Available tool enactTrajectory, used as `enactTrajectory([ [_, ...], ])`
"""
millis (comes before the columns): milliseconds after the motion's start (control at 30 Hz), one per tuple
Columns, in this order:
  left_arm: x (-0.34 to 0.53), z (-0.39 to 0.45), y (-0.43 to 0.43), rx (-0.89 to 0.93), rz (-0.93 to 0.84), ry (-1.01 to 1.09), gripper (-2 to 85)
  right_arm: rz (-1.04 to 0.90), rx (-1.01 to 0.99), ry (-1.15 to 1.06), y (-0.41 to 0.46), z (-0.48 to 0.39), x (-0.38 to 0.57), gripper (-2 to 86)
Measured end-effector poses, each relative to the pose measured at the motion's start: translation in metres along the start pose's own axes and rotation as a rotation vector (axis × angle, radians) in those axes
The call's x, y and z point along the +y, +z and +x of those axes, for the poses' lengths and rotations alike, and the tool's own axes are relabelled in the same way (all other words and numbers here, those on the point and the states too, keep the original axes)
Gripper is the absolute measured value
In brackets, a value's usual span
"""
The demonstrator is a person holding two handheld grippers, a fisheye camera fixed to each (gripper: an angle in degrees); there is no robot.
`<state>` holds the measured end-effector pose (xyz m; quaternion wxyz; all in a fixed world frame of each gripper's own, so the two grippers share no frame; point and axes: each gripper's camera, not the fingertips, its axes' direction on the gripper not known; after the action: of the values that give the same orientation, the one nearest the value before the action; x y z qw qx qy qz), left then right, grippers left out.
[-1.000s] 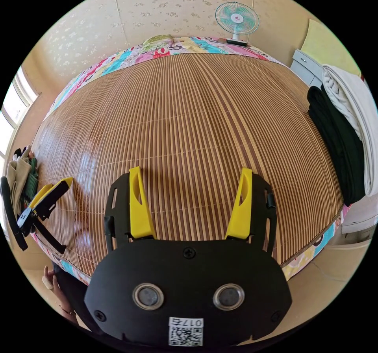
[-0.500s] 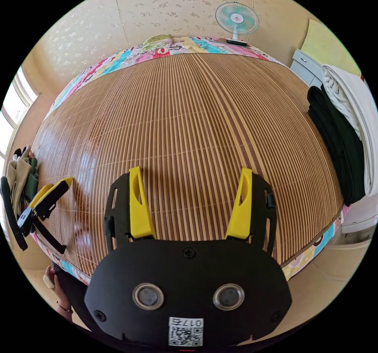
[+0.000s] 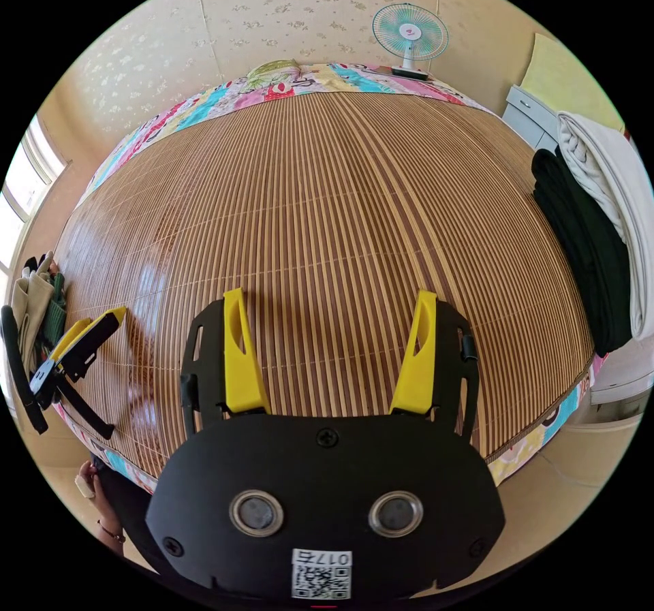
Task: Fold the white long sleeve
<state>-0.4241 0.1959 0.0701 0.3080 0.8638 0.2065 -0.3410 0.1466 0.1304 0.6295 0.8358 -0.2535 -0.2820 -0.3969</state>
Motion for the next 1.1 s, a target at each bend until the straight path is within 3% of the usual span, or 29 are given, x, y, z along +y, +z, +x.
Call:
enactTrajectory([
  [1100, 0.0, -0.02, -0.02, -0.001, -0.001, 0.0, 23.7, 0.0, 0.003, 0.001, -0.023, 0.022, -0.002, 31.4],
])
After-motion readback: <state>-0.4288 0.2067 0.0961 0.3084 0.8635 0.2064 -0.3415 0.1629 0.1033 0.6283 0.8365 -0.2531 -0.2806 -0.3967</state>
